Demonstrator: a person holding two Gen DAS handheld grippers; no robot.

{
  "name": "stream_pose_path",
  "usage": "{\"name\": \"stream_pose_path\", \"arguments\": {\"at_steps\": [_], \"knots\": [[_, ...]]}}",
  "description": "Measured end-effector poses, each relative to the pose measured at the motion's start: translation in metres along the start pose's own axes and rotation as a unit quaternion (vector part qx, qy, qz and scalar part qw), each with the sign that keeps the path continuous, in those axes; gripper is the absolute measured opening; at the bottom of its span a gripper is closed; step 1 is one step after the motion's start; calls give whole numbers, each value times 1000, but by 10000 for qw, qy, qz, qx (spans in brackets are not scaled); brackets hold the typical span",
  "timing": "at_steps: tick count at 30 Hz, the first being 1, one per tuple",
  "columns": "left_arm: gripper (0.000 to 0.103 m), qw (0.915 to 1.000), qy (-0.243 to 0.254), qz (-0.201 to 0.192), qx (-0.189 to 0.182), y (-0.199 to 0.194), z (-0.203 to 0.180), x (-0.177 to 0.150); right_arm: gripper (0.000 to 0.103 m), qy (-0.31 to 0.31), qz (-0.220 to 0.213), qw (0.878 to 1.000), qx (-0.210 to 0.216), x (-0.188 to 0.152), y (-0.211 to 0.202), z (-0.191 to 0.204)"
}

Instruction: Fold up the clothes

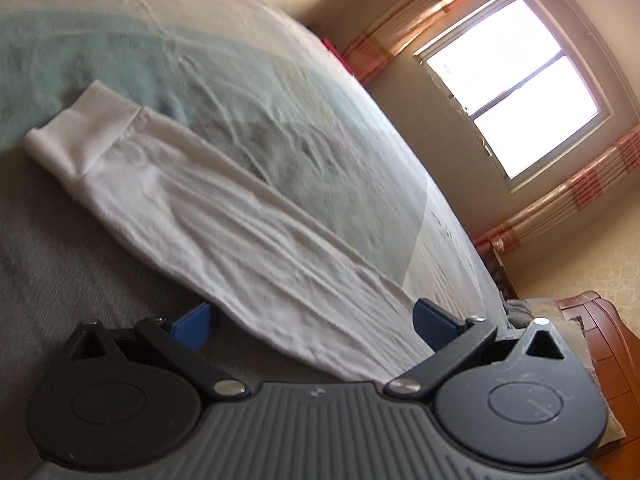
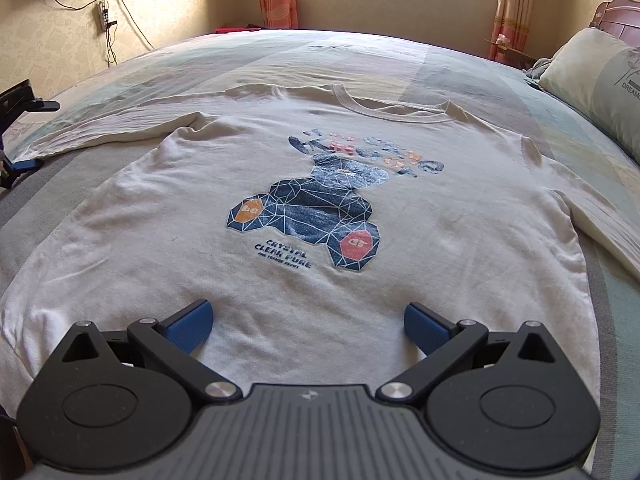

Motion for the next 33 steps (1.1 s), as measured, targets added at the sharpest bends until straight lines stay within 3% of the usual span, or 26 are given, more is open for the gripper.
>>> {"name": "stream_pose_path", "arguments": {"at_steps": [5, 15, 18, 21, 24, 29, 33], "knots": [[102, 9982, 133, -501, 316, -7, 11, 12, 103, 9, 4, 10000, 5, 0, 0, 0], [102, 9890, -318, -1343, 527, 21, 22, 39, 103, 32, -16, 10000, 18, 1, 1, 0], [102, 9911, -269, -1241, 392, 22, 13, 33, 103, 86, -13, 9999, 87, 2, -2, 0], [102, 9904, -122, -1271, 526, 31, 18, 39, 103, 195, -14, 9995, 258, 6, -6, 3], [102, 9893, -122, -1250, 736, 40, 19, 50, 103, 222, -158, 9987, 434, 22, -20, 12], [102, 9930, -244, -1041, 506, 43, 5, 44, 103, 312, -423, 9947, 878, 66, -43, 38], [102, 9930, -252, -1009, 558, 41, 4, 42, 103, 294, -647, 9906, 1172, 83, -51, 58]]}}
Point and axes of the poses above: each gripper's, at about its wrist camera, not at the fingertips, and y roughly the way its jaws point, z to its left, x to its top, the point moved 7 cm from there along y, roughly the way its jaws point, and after that the axes turned 4 degrees about -x, right-handed, at the moved point
